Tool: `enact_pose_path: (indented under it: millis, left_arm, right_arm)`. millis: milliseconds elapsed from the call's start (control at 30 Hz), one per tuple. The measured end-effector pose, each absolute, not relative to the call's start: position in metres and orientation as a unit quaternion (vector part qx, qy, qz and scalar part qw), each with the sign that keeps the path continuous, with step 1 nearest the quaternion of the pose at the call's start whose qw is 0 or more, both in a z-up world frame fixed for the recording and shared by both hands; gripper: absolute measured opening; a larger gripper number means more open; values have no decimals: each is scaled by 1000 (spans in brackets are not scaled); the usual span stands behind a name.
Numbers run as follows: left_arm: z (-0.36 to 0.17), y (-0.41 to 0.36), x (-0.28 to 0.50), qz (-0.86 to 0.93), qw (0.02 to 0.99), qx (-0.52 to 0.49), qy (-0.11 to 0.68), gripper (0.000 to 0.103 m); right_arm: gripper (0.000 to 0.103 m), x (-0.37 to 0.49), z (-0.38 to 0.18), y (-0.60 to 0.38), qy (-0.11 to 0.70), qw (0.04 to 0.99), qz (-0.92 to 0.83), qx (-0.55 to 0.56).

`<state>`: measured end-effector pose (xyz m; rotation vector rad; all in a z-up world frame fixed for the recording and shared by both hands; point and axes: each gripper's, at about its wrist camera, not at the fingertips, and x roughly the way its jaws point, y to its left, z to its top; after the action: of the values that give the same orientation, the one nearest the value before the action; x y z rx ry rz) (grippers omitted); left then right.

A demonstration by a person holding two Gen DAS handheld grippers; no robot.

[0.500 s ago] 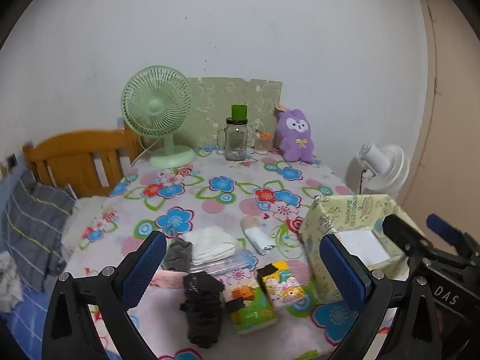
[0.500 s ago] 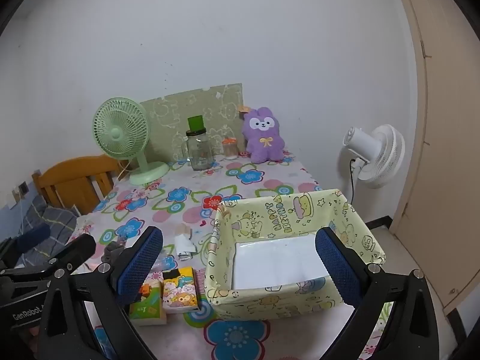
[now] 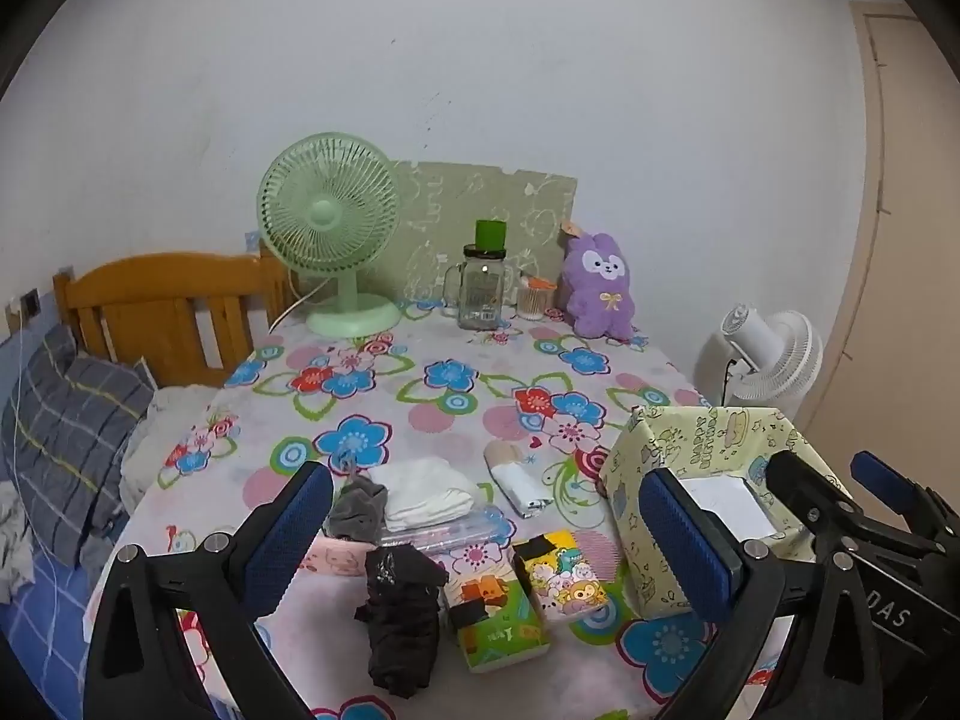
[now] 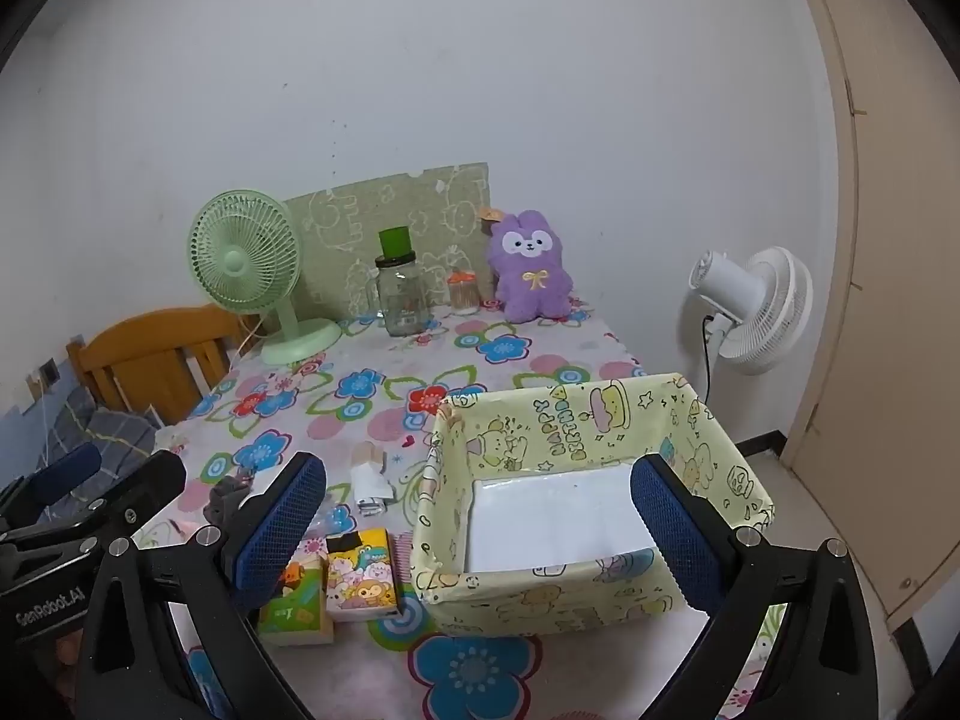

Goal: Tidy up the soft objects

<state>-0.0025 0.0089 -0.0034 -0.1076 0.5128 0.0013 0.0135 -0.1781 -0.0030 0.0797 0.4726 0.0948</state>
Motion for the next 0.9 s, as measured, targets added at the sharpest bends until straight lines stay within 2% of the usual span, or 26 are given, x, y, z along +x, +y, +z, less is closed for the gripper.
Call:
enact_pose_path:
  millis: [900]
  left_arm:
    - [-9, 4, 1, 1, 967, -21, 254, 100]
  right_arm:
    - [103, 12, -3, -177, 235, 970, 49, 38]
